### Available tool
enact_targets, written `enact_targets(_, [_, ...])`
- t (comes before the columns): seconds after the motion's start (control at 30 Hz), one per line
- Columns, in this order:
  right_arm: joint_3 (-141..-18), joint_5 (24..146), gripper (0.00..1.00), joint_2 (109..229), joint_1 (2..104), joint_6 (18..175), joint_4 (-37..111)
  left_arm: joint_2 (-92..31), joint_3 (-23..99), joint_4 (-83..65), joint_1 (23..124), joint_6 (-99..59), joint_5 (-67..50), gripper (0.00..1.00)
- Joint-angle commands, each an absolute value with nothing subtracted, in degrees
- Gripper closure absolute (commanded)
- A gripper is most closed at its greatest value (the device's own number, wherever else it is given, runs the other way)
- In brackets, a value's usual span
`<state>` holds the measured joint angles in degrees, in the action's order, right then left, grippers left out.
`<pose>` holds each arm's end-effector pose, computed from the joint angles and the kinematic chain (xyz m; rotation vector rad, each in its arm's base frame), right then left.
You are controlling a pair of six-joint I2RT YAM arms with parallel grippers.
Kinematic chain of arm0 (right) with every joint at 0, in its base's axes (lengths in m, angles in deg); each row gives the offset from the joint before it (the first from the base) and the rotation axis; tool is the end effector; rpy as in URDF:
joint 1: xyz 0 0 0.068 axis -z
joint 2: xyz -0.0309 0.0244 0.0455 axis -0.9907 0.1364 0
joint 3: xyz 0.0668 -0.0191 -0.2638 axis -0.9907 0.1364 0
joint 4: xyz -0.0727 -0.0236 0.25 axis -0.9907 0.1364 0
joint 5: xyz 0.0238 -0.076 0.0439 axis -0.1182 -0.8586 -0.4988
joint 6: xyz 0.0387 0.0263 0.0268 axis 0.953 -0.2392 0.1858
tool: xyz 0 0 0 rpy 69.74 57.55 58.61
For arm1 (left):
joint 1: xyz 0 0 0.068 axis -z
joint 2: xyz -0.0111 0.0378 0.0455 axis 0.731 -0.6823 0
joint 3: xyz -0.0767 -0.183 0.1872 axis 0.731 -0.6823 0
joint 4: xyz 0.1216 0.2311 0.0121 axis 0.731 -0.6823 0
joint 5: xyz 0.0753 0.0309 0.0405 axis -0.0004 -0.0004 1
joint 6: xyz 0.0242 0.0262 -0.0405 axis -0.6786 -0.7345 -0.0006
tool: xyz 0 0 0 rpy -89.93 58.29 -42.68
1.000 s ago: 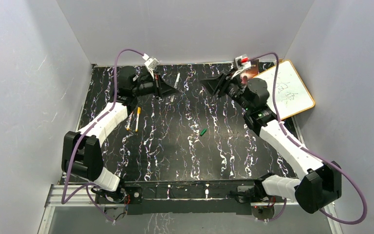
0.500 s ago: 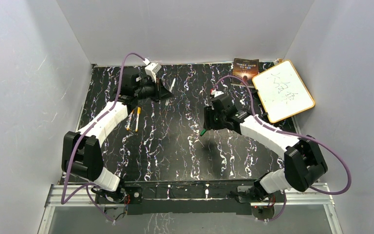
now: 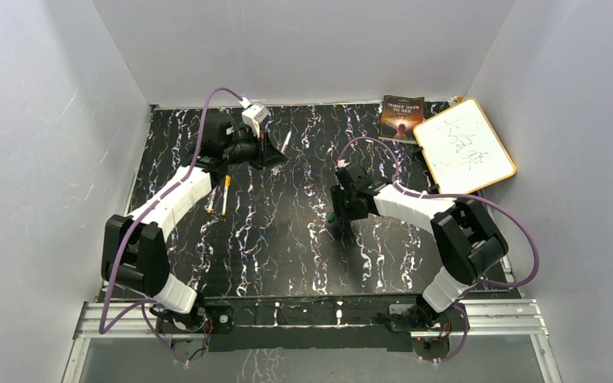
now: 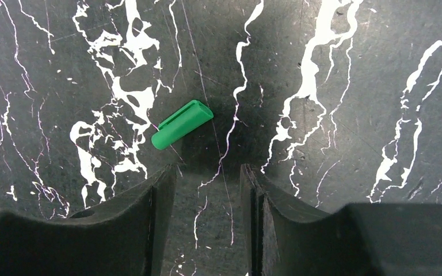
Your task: Insert the pens into the pen caps
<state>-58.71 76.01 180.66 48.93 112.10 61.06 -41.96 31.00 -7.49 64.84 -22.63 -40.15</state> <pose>0.2617 0.1702 0.1755 -0.2456 2.6895 0.2681 0.3286 -0.1300 0.3090 0.6302 1.8255 -0.9728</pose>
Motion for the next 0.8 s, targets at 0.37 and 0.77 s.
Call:
enact_targets(0.37, [-64.62, 77.4, 0.48, 184.5, 48.71, 111.7, 54.74, -42.41, 32.72, -7.96, 65.29, -23.58, -41.24, 1.0])
enact_targets(0.77, [-64.59, 76.35, 0.54, 186.09, 48.19, 112.5, 54.89, -42.15, 32.72, -8.83, 65.43, -24.24, -40.47, 1.0])
